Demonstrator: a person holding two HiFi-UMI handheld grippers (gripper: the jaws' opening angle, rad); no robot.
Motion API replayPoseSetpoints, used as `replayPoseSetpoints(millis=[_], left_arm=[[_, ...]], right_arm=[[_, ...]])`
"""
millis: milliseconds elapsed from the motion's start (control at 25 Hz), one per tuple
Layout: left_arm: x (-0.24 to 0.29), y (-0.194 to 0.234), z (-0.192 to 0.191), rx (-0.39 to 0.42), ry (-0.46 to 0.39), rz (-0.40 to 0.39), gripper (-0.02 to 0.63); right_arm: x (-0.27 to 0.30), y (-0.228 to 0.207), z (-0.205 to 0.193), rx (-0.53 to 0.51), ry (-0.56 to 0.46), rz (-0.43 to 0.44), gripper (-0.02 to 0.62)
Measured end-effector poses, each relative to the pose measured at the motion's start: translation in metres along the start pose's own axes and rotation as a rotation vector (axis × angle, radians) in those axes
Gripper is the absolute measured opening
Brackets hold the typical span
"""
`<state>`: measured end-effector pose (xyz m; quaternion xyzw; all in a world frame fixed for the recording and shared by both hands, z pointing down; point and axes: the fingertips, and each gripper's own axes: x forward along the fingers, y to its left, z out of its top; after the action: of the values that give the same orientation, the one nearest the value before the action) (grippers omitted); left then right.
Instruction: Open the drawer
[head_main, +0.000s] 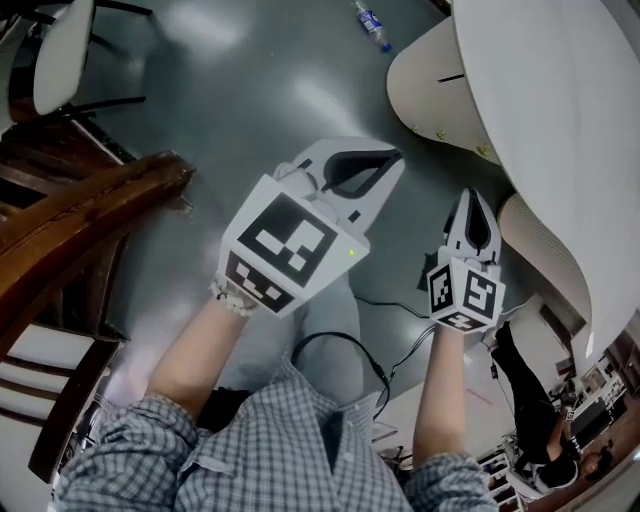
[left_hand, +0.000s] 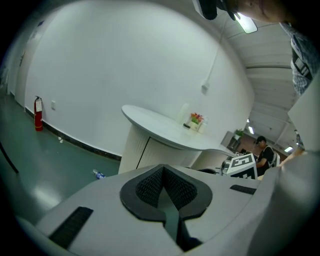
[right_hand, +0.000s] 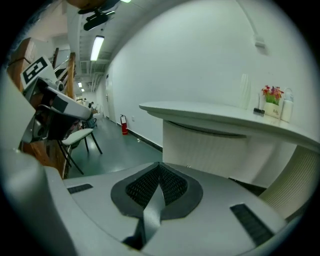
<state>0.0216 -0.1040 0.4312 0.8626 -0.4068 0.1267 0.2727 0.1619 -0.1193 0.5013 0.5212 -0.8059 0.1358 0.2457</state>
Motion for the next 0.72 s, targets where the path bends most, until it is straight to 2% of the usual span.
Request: replayPoseSetpoints(millis=[360,720], left_arm=[[0.018,0.004,-0.024,0.045,0.023,0.024,-0.003],[0.026,0.003,-0.051,0.018,0.06,0.035,-0.003]], right_arm=[[0.035,-0.033,-0.027,0.054,-0.01,-0.071,0.009],[0.069,-0.06,-0.039,0.05,0.031,-0.123,0.011]])
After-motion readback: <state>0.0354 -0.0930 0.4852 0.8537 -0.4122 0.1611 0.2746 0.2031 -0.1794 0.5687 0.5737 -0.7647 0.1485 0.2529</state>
